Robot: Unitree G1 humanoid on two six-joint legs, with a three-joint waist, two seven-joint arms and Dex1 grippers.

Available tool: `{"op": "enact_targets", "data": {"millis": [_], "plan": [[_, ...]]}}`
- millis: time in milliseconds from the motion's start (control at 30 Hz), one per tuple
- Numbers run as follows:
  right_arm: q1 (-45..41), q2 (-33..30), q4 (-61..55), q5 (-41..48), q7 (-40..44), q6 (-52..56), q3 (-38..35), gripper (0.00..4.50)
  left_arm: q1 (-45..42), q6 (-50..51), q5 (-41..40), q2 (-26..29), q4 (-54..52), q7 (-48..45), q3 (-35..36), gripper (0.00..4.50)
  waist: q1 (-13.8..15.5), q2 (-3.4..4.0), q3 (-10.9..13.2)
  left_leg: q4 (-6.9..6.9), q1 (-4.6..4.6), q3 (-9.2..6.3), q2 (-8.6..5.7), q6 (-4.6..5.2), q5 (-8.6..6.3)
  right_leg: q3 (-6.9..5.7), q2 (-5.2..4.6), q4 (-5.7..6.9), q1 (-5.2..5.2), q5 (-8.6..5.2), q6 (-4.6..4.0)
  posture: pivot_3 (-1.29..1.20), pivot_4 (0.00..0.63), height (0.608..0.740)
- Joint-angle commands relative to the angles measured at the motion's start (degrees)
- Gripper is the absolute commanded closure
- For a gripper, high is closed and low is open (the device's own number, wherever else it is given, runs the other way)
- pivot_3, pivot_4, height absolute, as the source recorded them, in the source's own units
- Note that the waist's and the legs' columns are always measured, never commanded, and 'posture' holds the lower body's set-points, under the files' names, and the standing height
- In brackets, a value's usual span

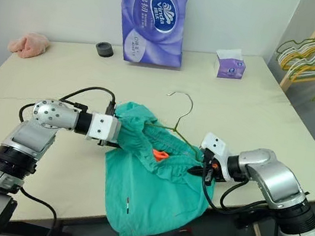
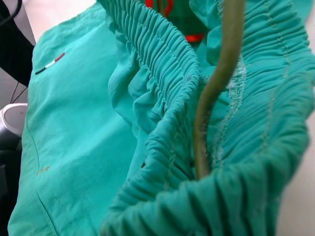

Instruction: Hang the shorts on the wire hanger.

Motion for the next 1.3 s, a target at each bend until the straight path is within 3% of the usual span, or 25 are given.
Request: {"op": "enact_targets", "data": {"millis": [33, 67, 267, 400, 700, 833, 1200, 1300], "plan": [[0.7, -0.9, -2.9, 1.8, -0.3, 0.2, -3.3, 4.50, -0.5, 6.2, -4.8, 0.9, 0.9, -0.1, 4.9, 0.39, 0.0, 0.00, 0.0, 0.00, 0.00, 0.00, 0.00, 0.00, 0.00, -0.01, 0.00, 0.00, 0.00, 0.00, 0.00, -0.24, 0.106, 0.740], [1.0, -1.4, -3.1, 2.0, -0.1, 0.3, -3.7, 4.50, -0.9, 8.0, -5.7, 1.5, 1.9, -0.9, 5.6, 0.09, 0.0, 0.00, 0.0, 0.00, 0.00, -0.01, 0.00, 0.00, 0.00, -0.01, 0.00, 0.00, 0.00, 0.00, 0.00, -0.24, 0.106, 0.740], [1.7, -4.1, -4.7, 3.4, 1.0, 0.7, -4.9, 4.50, -5.1, 6.8, -4.0, 2.0, 8.5, -1.9, 6.0, 0.09, 0.3, 0.00, 0.0, 0.00, 0.00, -0.01, -0.01, 0.00, 0.00, -0.03, -0.01, -0.02, 0.01, 0.00, 0.00, -0.24, 0.106, 0.740], [1.8, -5.4, -6.2, 4.6, 1.4, 1.5, -5.7, 4.50, -6.4, -0.4, 0.5, 1.9, 12.0, -2.9, 3.0, 0.09, 0.3, 0.00, 0.0, 0.00, 0.01, 0.00, -0.01, -0.01, 0.00, -0.02, -0.01, -0.03, 0.01, 0.00, 0.00, -0.25, 0.107, 0.740], [2.7, -7.2, -9.5, 7.9, 0.7, 3.8, -7.1, 4.50, -11.9, -12.7, 6.6, -4.3, 22.3, 3.1, 1.4, 0.09, 0.2, -0.01, 0.0, 0.01, -0.02, 0.01, -0.02, 0.00, 0.00, -0.02, -0.04, -0.04, 0.00, 0.00, 0.00, -0.28, 0.112, 0.740], [3.4, -7.5, -10.5, 9.0, -0.1, 5.2, -8.3, 4.50, -13.9, -16.1, 8.2, -6.1, 26.8, 7.5, 2.1, 0.96, 0.0, -0.01, 0.0, 0.01, -0.02, 0.01, -0.02, 0.00, 0.00, -0.03, -0.04, -0.03, 0.00, 0.00, 0.00, -0.28, 0.114, 0.740], [9.3, -10.7, -12.3, 13.7, -2.4, 9.8, -15.8, 4.50, -12.5, -19.7, 13.8, -3.9, 31.8, 13.2, 1.6, 4.45, -0.5, -0.01, 0.0, -0.01, -0.04, -0.02, -0.02, 0.00, 0.00, -0.06, -0.04, -0.03, 0.01, 0.00, 0.01, -0.28, 0.121, 0.740], [11.3, -11.8, -12.3, 14.3, -2.8, 10.2, -16.9, 4.50, -12.4, -20.2, 14.6, -3.6, 32.5, 15.2, 1.8, 4.48, -0.5, -0.01, 0.0, -0.01, -0.04, -0.01, -0.02, 0.00, 0.00, -0.06, -0.04, -0.03, 0.01, 0.00, 0.01, -0.28, 0.120, 0.740]]}}
